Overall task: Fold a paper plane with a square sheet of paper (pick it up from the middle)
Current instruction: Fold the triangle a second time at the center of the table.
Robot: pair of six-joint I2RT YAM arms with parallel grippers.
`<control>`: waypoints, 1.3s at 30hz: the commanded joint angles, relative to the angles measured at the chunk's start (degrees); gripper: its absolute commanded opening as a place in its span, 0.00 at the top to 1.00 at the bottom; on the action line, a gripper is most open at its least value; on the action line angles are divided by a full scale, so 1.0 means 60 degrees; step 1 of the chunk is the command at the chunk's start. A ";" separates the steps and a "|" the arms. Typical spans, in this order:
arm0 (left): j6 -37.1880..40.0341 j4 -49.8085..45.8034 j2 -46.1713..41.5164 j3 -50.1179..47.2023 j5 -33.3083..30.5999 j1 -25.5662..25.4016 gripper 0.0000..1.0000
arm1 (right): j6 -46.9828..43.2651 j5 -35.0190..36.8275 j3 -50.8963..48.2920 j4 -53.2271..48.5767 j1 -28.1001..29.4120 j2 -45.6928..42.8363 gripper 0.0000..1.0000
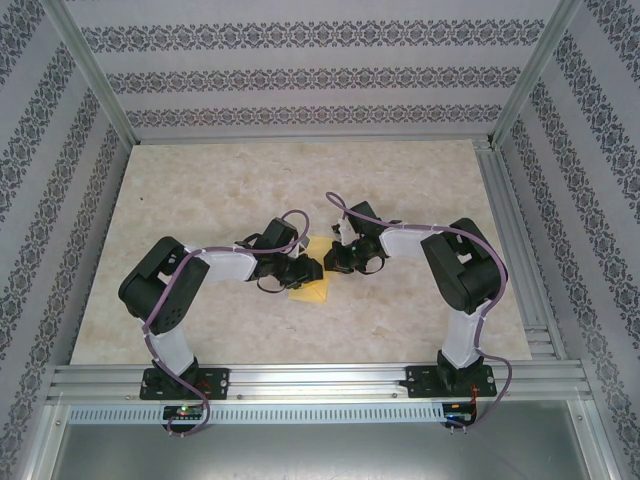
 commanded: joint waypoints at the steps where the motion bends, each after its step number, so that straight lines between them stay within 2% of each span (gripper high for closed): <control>1: 0.0235 -0.0357 0.0194 0.0129 -0.0249 -0.0088 0.71 | -0.0246 0.0151 0.0170 0.0056 0.0094 0.0303 0.91; 8: 0.0246 -0.0548 0.0289 0.0118 -0.0388 -0.0089 0.72 | -0.0247 0.0249 0.0273 -0.0126 0.0101 0.0147 0.88; 14: 0.0313 -0.0920 0.0301 0.0126 -0.0562 -0.0089 0.72 | -0.0219 0.0552 0.0471 -0.0598 0.0085 -0.0366 0.82; 22: 0.0230 -0.0858 0.0311 0.0054 -0.0639 -0.0092 0.74 | -0.0086 0.1378 0.0132 -0.1029 0.0143 -0.1655 0.84; 30: 0.0183 -0.0815 0.0341 0.0027 -0.0653 -0.0096 0.75 | 0.0048 0.1139 0.0198 -0.0922 0.0575 -0.1093 0.91; 39: 0.0172 -0.0855 0.0298 0.0089 -0.0653 -0.0089 0.77 | 0.0039 0.1095 0.0488 -0.0933 0.0760 -0.0237 0.92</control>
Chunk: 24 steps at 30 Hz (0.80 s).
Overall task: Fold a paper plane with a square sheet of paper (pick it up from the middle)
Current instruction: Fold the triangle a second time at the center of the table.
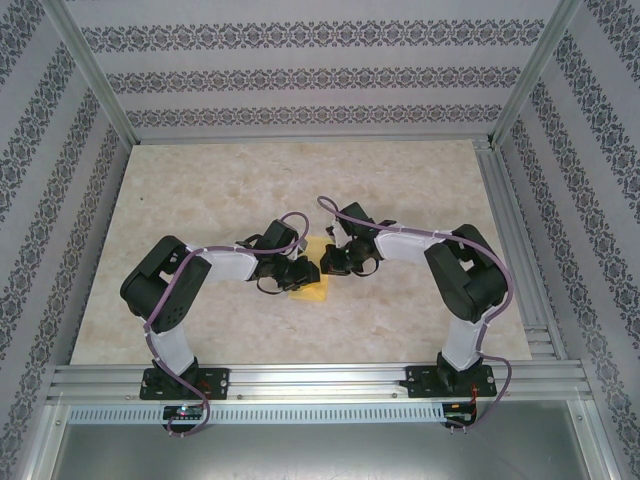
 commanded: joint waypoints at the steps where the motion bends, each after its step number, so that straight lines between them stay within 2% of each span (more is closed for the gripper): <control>1: 0.0089 -0.0477 0.0138 0.0072 -0.0337 -0.0089 0.77 | -0.0041 0.0125 0.0227 -0.0074 0.0072 0.0307 0.92; 9: -0.0010 -0.0076 -0.0399 0.0359 -0.0315 -0.0088 0.76 | -0.0501 0.0958 0.0110 -0.0689 0.0036 0.0710 0.93; 24: 0.0081 -0.1231 0.0000 0.0548 -0.1782 0.0065 0.75 | -0.0757 0.1389 0.0142 -0.1034 0.0028 0.1018 0.93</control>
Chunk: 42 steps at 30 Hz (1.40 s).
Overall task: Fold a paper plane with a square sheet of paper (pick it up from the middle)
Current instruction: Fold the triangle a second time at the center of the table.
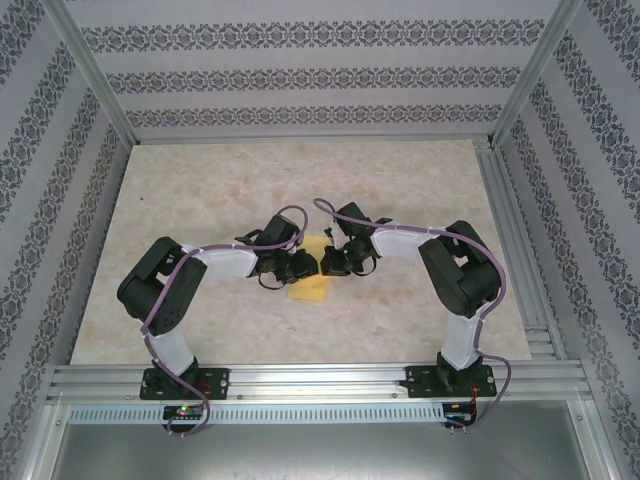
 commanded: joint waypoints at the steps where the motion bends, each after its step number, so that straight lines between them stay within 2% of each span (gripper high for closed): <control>1: 0.0105 -0.0721 0.0220 0.0126 -0.0564 0.0055 0.75 | -0.0254 0.1183 -0.0193 -0.0586 0.0021 0.0639 0.93; 6: 0.0134 -0.0765 0.0177 0.0014 -0.0696 0.0203 0.75 | -0.0301 0.1276 -0.0193 -0.0633 0.0027 0.0665 0.94; 9: 0.0033 0.0494 -0.0135 -0.0302 0.0132 0.0452 0.75 | -0.0310 0.1284 -0.0210 -0.0633 0.0028 0.0647 0.94; 11: 0.0006 0.0905 -0.0330 -0.0280 0.0209 0.0534 0.74 | -0.0334 0.1261 -0.0250 -0.0611 0.0027 0.0661 0.94; 21: 0.0423 -0.0285 0.0309 0.0261 -0.0326 0.0553 0.74 | -0.0309 0.1256 -0.0252 -0.0590 0.0026 0.0734 0.94; 26: 0.0598 -0.1620 0.0403 0.0446 -0.1296 0.0553 0.74 | -0.0338 0.1346 -0.0250 -0.0634 0.0028 0.0753 0.94; 34: 0.0656 -0.1942 -0.0126 0.0642 -0.1844 0.0549 0.74 | -0.0353 0.1357 -0.0260 -0.0626 0.0021 0.0745 0.94; 42: 0.0957 -0.1130 -0.0692 0.0517 -0.0793 0.0347 0.73 | -0.0341 0.1328 -0.0236 -0.0603 0.0028 0.0775 0.94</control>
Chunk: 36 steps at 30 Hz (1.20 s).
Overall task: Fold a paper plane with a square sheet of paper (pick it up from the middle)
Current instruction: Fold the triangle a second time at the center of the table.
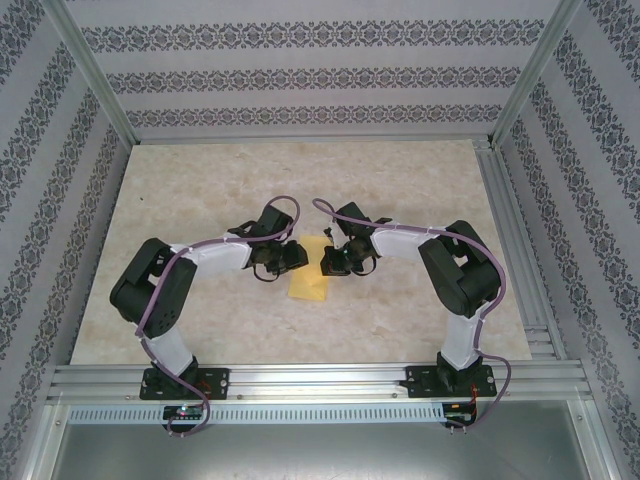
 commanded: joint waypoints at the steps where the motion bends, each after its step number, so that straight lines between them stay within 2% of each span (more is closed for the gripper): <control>1: 0.0490 -0.0011 -0.0257 0.0026 0.0263 -0.0241 0.74 | -0.0164 0.1286 -0.0270 -0.0564 0.0023 0.0753 0.94; 8: 0.0465 0.0029 0.0360 0.0102 0.0655 -0.0496 0.77 | -0.0153 0.1286 -0.0272 -0.0564 0.0024 0.0806 0.94; 18: 0.0354 0.0437 0.0904 0.0300 0.1204 -0.0520 0.77 | -0.0167 0.1071 -0.0225 -0.0495 0.0028 0.0753 0.94; 26: 0.0290 -0.0665 0.1074 0.0084 0.0163 -0.0525 0.82 | -0.0053 0.0619 -0.0097 -0.0320 -0.0045 0.0195 0.94; 32: -0.0039 -0.0460 0.1117 -0.0304 0.0128 -0.0527 0.84 | 0.0017 -0.0250 -0.0067 -0.0158 0.0058 -0.1007 0.93; 36: -0.0183 -0.0332 0.1102 -0.0475 0.0128 -0.0530 0.86 | 0.0476 -0.0427 -0.0797 0.0097 0.0451 -0.1620 0.93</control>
